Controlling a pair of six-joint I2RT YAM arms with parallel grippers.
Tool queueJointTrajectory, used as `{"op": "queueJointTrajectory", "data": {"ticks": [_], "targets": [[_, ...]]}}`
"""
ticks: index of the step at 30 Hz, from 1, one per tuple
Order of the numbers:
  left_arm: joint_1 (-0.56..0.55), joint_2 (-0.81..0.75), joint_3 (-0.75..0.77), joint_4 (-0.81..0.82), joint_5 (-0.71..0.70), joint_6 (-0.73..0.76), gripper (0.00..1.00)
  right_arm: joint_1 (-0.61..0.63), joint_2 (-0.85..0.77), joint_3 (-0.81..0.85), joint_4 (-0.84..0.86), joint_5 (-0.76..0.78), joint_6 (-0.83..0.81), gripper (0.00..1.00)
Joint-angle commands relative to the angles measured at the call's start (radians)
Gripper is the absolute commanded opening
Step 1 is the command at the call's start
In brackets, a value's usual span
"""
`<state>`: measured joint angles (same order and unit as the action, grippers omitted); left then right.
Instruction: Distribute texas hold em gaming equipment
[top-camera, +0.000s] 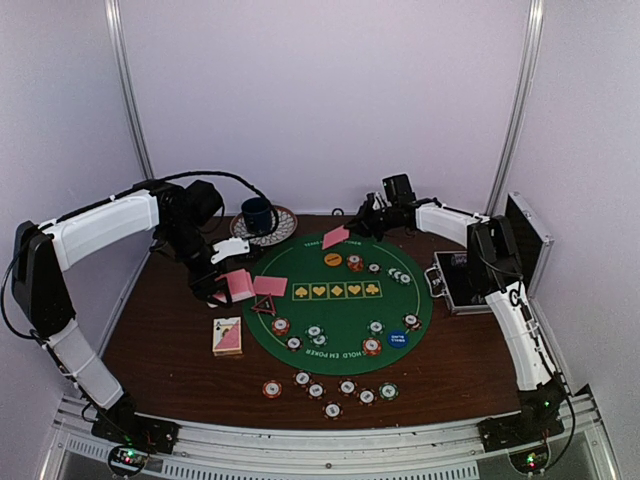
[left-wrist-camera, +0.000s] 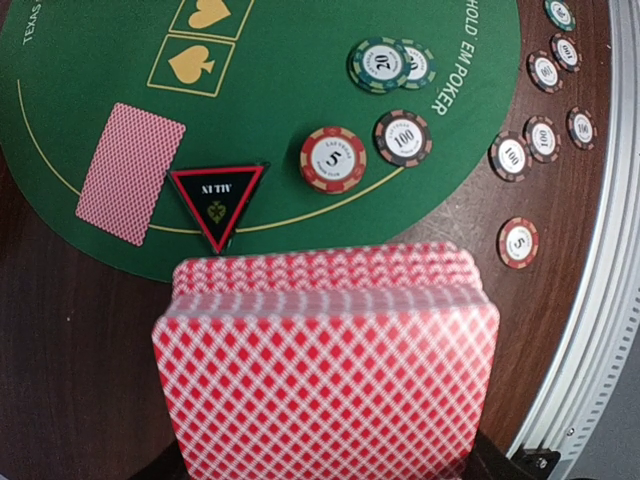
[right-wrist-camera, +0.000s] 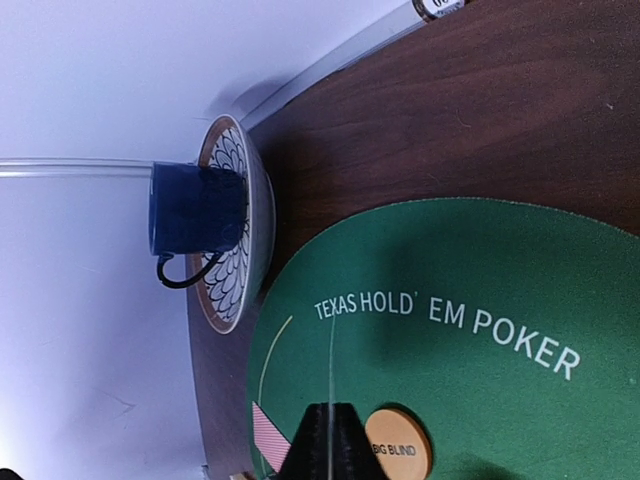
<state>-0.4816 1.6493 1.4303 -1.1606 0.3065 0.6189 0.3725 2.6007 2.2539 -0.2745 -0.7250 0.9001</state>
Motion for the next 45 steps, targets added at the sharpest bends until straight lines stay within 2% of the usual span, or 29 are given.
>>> {"op": "queueJointTrajectory", "data": {"ticks": [1,4,10,20,26,30,34,39,45], "targets": [[-0.003,-0.028,0.009,-0.012,0.027,0.016,0.0,-0.006,0.021,0.033,-0.078,0.051,-0.066,0.16],[-0.003,-0.029,0.006,-0.013,0.027,0.016,0.0,-0.006,-0.001,0.031,-0.121,0.077,-0.106,0.32],[-0.003,-0.032,0.001,-0.013,0.024,0.014,0.0,-0.006,-0.076,0.032,-0.196,0.157,-0.191,0.52],[-0.003,-0.041,0.0,-0.013,0.024,0.005,0.0,0.02,-0.233,-0.013,-0.307,0.288,-0.324,0.73],[-0.003,-0.044,0.013,-0.013,0.027,0.001,0.0,0.098,-0.461,-0.277,-0.159,0.191,-0.278,0.79],[-0.002,-0.046,0.019,-0.013,0.033,-0.004,0.0,0.178,-0.611,-0.55,0.027,0.104,-0.16,0.8],[-0.003,-0.046,0.026,-0.013,0.036,-0.012,0.0,0.291,-0.688,-0.723,0.171,0.042,-0.057,0.8],[-0.003,-0.038,0.041,-0.014,0.038,-0.021,0.0,0.394,-0.695,-0.819,0.329,0.005,0.052,0.8],[-0.003,-0.027,0.061,-0.014,0.044,-0.033,0.0,0.467,-0.648,-0.815,0.429,-0.023,0.127,0.82]]}}
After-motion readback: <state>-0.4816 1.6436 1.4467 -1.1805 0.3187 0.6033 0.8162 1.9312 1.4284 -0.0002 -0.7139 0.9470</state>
